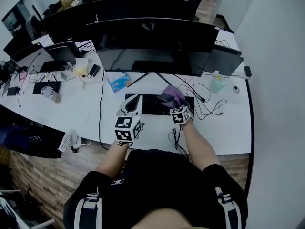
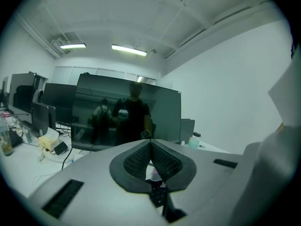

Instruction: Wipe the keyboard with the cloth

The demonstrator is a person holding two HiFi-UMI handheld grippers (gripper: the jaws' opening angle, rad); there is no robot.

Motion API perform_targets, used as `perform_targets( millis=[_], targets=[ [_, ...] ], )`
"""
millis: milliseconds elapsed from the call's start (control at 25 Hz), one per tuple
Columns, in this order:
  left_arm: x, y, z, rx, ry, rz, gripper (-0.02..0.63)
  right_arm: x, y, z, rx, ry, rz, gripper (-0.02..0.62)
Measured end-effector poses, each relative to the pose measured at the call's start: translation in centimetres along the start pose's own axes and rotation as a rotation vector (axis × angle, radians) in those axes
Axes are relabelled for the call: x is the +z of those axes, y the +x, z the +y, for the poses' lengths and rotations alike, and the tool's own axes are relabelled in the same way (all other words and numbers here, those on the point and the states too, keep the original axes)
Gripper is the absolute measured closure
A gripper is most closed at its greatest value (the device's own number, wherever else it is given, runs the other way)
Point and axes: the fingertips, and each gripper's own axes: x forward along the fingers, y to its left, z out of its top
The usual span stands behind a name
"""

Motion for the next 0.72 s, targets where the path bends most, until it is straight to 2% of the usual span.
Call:
perform_targets(
  millis=[720],
  targets=[
    [-1.0, 0.7, -1.8, -0.025, 0.006, 0.022, 0.594, -3.3, -1.2, -7.3, -0.107, 0.102, 0.051, 0.508]
  ],
)
